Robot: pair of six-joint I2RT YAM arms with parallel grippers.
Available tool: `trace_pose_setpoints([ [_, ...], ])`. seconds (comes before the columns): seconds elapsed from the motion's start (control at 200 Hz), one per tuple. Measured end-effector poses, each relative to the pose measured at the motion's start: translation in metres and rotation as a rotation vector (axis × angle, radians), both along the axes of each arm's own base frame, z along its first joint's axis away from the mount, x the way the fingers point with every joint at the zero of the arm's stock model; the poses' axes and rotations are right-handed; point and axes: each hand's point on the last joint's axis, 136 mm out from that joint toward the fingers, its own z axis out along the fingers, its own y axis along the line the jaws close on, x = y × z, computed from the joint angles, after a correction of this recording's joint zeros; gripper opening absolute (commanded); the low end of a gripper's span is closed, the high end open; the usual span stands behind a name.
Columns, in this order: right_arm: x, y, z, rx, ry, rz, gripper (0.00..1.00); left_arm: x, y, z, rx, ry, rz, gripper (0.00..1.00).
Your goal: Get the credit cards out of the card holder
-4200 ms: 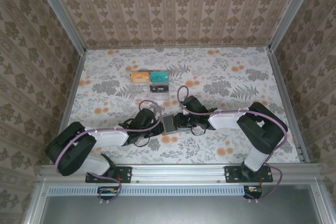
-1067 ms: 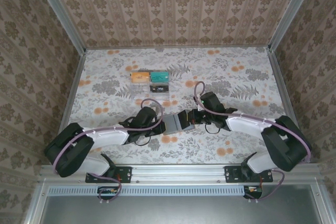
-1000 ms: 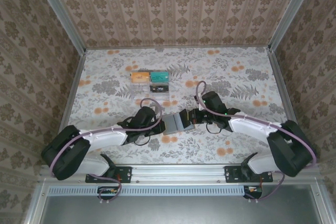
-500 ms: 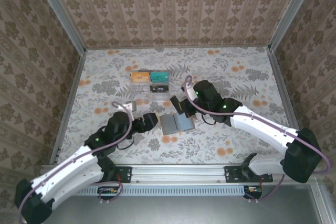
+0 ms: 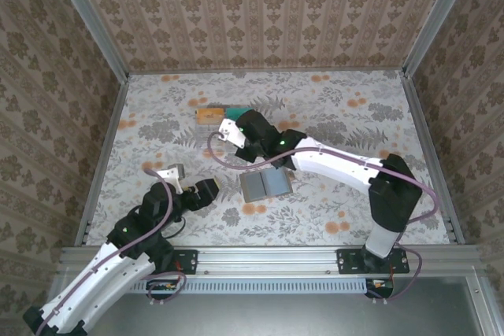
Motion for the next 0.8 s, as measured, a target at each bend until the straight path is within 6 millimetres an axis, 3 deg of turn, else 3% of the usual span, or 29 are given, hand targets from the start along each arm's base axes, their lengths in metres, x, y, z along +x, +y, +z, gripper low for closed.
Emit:
trace_pose_setpoints([
  [0.295, 0.026, 0.005, -0.036, -0.290, -0.125, 0.144, 0.00, -0.001, 0.004, -0.005, 0.015, 0.019, 0.010, 1.00],
  [0.555, 0.047, 0.010, -0.038, -0.383, -0.188, 0.197, 0.00, -0.004, 0.010, -0.007, 0.018, 0.024, 0.020, 1.00],
  [0.8, 0.064, 0.002, -0.047, -0.407, -0.179, 0.180, 0.00, -0.005, 0.011, -0.004, 0.005, 0.012, 0.023, 1.00],
])
